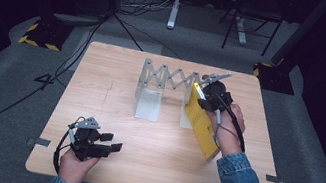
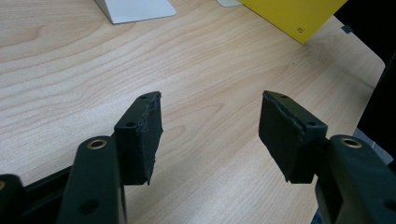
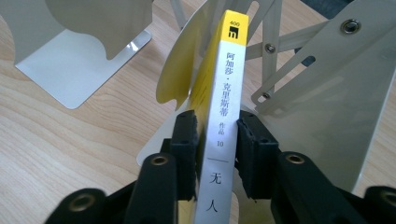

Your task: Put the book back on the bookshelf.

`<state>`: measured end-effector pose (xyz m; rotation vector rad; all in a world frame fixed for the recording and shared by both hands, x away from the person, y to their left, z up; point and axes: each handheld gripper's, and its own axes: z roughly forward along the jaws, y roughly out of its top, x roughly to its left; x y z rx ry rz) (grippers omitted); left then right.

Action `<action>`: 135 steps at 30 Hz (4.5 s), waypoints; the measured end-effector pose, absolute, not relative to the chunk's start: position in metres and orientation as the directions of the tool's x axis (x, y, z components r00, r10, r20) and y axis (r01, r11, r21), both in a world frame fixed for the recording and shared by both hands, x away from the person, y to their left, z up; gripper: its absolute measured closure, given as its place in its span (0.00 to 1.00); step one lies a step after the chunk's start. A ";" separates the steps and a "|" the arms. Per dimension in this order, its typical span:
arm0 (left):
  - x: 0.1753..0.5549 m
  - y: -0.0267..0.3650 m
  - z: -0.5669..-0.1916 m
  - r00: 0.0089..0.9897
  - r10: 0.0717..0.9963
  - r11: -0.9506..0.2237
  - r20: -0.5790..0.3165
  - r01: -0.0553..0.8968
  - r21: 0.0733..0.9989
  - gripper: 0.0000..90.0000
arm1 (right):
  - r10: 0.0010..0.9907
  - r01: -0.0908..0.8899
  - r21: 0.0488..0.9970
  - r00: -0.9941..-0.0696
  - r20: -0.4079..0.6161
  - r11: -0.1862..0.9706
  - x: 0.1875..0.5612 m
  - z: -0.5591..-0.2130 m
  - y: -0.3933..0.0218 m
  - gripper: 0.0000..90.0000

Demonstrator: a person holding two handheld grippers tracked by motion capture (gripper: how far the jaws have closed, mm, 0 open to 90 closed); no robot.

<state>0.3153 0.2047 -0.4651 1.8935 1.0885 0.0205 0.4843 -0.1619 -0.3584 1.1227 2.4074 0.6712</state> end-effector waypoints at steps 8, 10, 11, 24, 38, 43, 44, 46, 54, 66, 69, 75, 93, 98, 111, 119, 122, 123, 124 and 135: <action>0.314 0.202 -0.466 0.608 0.690 -0.187 -0.392 0.673 0.716 0.44 | 0.802 0.565 0.644 -0.583 -0.131 0.516 0.470 -0.346 -0.171 0.85; 0.315 0.201 -0.466 0.613 0.686 -0.192 -0.390 0.671 0.717 0.44 | 0.815 0.545 0.686 -0.566 -0.124 0.483 0.465 -0.337 -0.177 0.85; 0.315 0.199 -0.466 0.617 0.685 -0.197 -0.387 0.669 0.716 0.44 | 0.821 0.537 0.701 -0.558 -0.123 0.470 0.464 -0.334 -0.179 0.85; 0.316 0.201 -0.467 0.622 0.680 -0.199 -0.388 0.666 0.719 0.44 | 0.889 0.345 0.896 -0.446 -0.105 0.279 0.449 -0.329 -0.184 0.86; 0.315 0.200 -0.470 0.618 0.685 -0.204 -0.385 0.670 0.714 0.44 | 0.913 0.157 0.977 -0.402 -0.068 0.142 0.423 -0.316 -0.195 0.86; 0.314 0.202 -0.469 0.619 0.687 -0.201 -0.381 0.666 0.719 0.44 | 0.922 0.118 0.986 -0.382 -0.062 0.115 0.438 -0.326 -0.184 0.86; 0.313 0.203 -0.470 0.617 0.688 -0.199 -0.381 0.666 0.718 0.44 | 0.922 0.118 0.986 -0.382 -0.062 0.115 0.438 -0.326 -0.184 0.86; 0.314 0.204 -0.470 0.618 0.687 -0.202 -0.381 0.667 0.717 0.44 | 0.926 0.089 0.992 -0.373 -0.054 0.093 0.442 -0.330 -0.179 0.86; 0.314 0.207 -0.473 0.617 0.690 -0.206 -0.379 0.669 0.715 0.44 | 0.927 0.040 0.992 -0.360 -0.101 0.123 0.450 -0.338 -0.162 0.86; 0.312 0.201 -0.471 0.625 0.690 -0.215 -0.365 0.658 0.721 0.44 | 0.921 0.064 0.987 -0.373 -0.117 0.151 0.441 -0.344 -0.171 0.86; 0.313 0.200 -0.472 0.627 0.689 -0.219 -0.364 0.659 0.720 0.44 | 0.921 0.069 0.987 -0.373 -0.108 0.143 0.438 -0.346 -0.175 0.86; 0.313 0.201 -0.472 0.625 0.691 -0.216 -0.363 0.658 0.721 0.44 | 0.921 0.062 0.987 -0.371 -0.118 0.151 0.437 -0.352 -0.176 0.85; 0.313 0.196 -0.472 0.632 0.688 -0.231 -0.357 0.657 0.718 0.44 | 0.907 0.088 0.982 -0.404 -0.118 0.167 0.421 -0.384 -0.184 0.85; 0.312 0.195 -0.471 0.636 0.686 -0.234 -0.354 0.653 0.720 0.45 | 0.897 0.129 0.973 -0.426 -0.121 0.193 0.414 -0.384 -0.182 0.85; 0.312 0.195 -0.472 0.637 0.685 -0.239 -0.353 0.654 0.718 0.44 | 0.905 0.215 0.957 -0.416 -0.092 0.196 0.392 -0.397 -0.190 0.75; 0.312 0.194 -0.472 0.639 0.684 -0.241 -0.352 0.654 0.717 0.44 | 0.918 0.302 0.935 -0.394 -0.053 0.184 0.408 -0.391 -0.199 0.84; 0.312 0.194 -0.472 0.639 0.683 -0.240 -0.354 0.655 0.717 0.44 | 0.914 0.316 0.932 -0.404 -0.037 0.177 0.413 -0.388 -0.200 0.85; 0.312 0.194 -0.472 0.638 0.683 -0.239 -0.356 0.656 0.716 0.44 | 0.915 0.318 0.931 -0.401 -0.041 0.181 0.415 -0.386 -0.198 0.85; 0.312 0.195 -0.472 0.639 0.683 -0.240 -0.354 0.654 0.718 0.44 | 0.919 0.310 0.934 -0.390 -0.046 0.179 0.418 -0.382 -0.193 0.85; 0.310 0.200 -0.472 0.631 0.687 -0.225 -0.360 0.656 0.720 0.44 | 0.952 0.244 0.968 -0.306 0.013 0.065 0.441 -0.369 -0.187 0.85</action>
